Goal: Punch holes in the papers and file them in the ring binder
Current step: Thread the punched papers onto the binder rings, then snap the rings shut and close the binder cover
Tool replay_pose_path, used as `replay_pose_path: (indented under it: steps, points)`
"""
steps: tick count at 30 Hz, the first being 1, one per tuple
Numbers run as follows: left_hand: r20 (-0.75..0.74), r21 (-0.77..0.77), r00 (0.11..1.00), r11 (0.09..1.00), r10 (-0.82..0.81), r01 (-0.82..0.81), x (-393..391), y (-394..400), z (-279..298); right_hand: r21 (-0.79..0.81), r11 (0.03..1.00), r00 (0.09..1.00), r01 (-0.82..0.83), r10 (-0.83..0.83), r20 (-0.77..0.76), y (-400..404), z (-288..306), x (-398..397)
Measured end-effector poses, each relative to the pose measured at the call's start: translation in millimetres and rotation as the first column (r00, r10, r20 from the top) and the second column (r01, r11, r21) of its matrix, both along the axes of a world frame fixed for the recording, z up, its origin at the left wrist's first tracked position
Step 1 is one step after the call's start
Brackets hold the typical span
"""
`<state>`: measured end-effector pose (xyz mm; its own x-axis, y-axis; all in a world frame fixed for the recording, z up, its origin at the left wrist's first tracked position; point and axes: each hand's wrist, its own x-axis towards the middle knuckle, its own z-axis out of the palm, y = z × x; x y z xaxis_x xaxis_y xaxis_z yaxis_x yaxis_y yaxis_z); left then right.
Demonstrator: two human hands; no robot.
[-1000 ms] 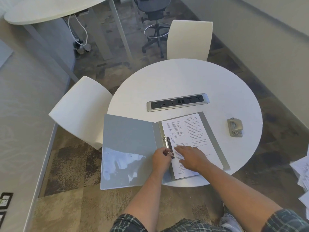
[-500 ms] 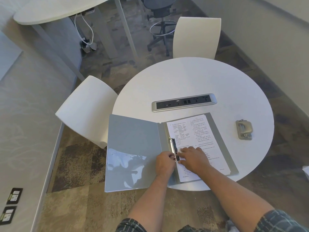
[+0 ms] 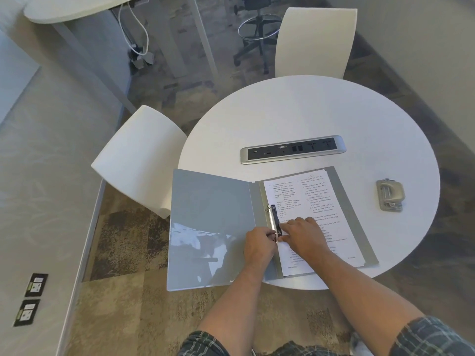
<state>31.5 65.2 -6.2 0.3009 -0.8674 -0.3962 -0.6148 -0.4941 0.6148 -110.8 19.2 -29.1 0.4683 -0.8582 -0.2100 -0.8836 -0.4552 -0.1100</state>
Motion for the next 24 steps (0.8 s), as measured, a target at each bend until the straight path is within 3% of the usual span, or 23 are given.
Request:
replay_pose_path:
  steps: [24]
  points:
    - [0.105,0.04,0.985,0.99,-0.135,0.132,-0.2,-5.7,10.7,0.0,1.0,0.996,0.008,-0.008,-0.093,-0.9,-1.2,13.4]
